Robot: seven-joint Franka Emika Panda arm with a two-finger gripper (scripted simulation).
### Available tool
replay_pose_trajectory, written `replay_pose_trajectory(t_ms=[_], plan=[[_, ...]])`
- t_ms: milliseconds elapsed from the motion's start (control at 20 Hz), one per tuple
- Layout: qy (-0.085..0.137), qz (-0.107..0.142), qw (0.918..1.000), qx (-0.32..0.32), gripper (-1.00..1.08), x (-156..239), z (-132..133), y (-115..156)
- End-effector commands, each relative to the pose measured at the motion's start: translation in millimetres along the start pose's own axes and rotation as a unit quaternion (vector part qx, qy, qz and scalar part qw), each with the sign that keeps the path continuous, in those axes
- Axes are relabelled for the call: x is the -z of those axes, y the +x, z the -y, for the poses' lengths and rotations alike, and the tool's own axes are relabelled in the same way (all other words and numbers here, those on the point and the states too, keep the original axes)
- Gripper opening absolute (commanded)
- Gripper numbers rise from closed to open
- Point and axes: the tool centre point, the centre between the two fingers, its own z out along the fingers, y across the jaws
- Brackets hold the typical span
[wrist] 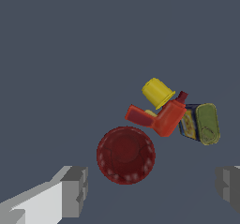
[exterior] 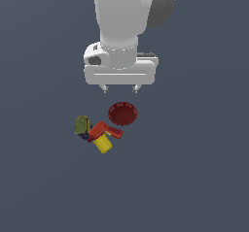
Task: Pick up a designated object from a clutter of objects.
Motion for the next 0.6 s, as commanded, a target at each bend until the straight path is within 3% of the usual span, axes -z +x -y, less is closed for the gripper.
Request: replay_pose_trajectory(t_ms=[0, 550], plan=[[-0.001, 0.001, 1.0, -0.001, 1.0, 0.2, -0.2, -0.8], [0.003, 0.0, 0.9999, 0.009, 1.0, -21.3, -19.3, 6.5]])
